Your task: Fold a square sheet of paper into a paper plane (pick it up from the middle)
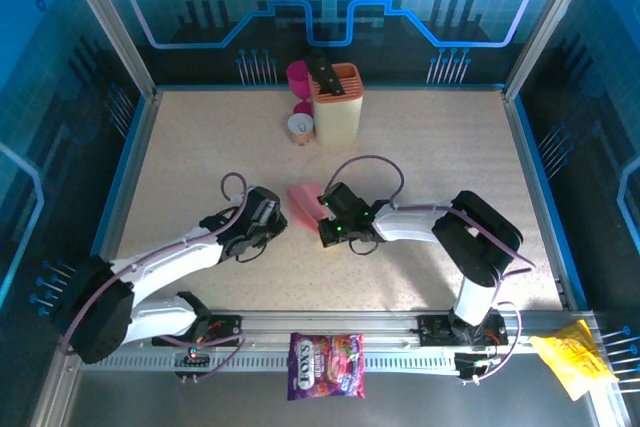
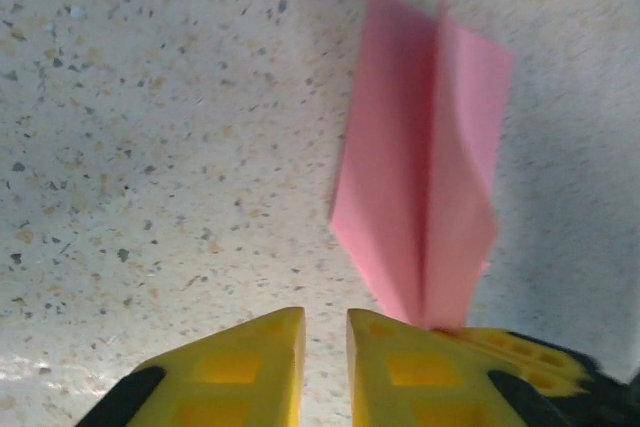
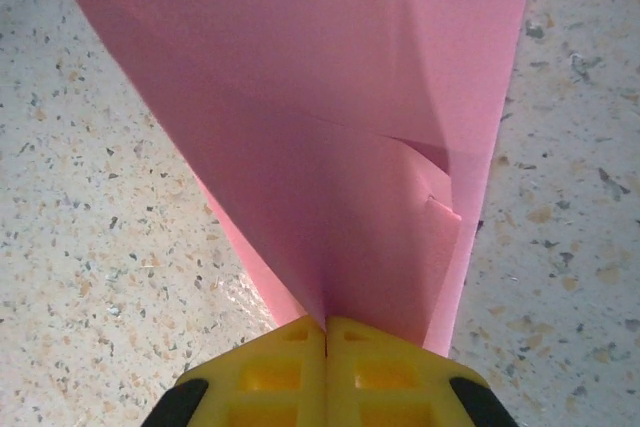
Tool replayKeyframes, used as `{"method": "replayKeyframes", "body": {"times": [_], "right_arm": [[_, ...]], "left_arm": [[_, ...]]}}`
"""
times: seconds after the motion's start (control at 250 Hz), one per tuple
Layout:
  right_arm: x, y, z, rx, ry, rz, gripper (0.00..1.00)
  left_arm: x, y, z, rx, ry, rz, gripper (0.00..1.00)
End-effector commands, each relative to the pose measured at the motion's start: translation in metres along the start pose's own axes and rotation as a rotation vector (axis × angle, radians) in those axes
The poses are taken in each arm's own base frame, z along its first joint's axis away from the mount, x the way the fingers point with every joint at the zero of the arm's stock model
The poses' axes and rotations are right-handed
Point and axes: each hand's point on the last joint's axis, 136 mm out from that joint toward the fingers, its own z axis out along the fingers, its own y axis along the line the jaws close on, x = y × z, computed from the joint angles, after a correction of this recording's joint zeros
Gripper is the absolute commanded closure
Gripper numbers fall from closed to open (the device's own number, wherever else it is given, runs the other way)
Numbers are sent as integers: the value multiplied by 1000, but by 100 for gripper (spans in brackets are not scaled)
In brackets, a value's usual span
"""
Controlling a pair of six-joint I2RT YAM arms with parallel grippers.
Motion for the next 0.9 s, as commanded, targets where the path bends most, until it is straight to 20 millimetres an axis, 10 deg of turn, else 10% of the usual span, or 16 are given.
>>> {"method": "replayKeyframes", "body": {"times": [0.0,0.531,0.895], "right_arm": [[5,5,-4,-97,14,67,100],[11,0,0,-226,31,190,100],[2,-1,-3,-268,31,245,100]], "left_arm": [[5,-18,13,88,15,57,85],[4,-63,58,138,48,160,98],[10,-32,71,66,42,97,100]]}}
